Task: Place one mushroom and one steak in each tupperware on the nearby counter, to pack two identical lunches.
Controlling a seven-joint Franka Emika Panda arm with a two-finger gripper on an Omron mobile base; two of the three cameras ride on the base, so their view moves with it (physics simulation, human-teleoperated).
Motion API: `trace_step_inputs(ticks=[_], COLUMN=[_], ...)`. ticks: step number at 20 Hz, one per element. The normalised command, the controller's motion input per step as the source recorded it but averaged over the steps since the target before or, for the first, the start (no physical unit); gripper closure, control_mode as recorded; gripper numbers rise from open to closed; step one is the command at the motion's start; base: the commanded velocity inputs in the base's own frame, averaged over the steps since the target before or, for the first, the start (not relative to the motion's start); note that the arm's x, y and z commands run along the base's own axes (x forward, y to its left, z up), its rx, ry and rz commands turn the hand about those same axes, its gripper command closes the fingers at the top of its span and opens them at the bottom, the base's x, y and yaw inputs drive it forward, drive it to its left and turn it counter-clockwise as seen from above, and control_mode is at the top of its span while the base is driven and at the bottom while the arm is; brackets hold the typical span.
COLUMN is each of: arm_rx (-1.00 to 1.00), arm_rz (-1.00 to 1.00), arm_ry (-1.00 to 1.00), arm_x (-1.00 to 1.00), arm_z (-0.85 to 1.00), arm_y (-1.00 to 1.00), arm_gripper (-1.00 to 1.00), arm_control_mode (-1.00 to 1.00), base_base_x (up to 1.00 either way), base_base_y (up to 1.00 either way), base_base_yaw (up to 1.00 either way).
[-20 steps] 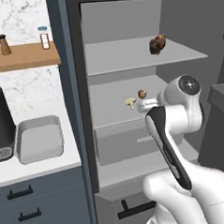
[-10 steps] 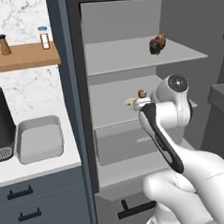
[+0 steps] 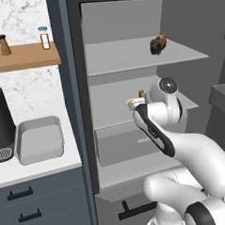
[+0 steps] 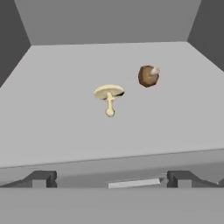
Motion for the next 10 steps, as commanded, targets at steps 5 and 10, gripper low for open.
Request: trace_step_inputs(ticks=[5, 10], arm_rx=[0.0, 0.0], arm_rz=[0.0, 0.0], arm_ry=[0.05, 0.15], arm_x=[0.45, 0.51], arm_z=[-0.12, -0.33], arm_y=[0.0, -0.03], arm_gripper=[-1.0, -1.0], arm_control_mode=[-1.0, -1.0], base_base_x=[0.0, 0.0], base_base_y=[0.0, 0.0], base_base_yaw=[0.0, 0.0])
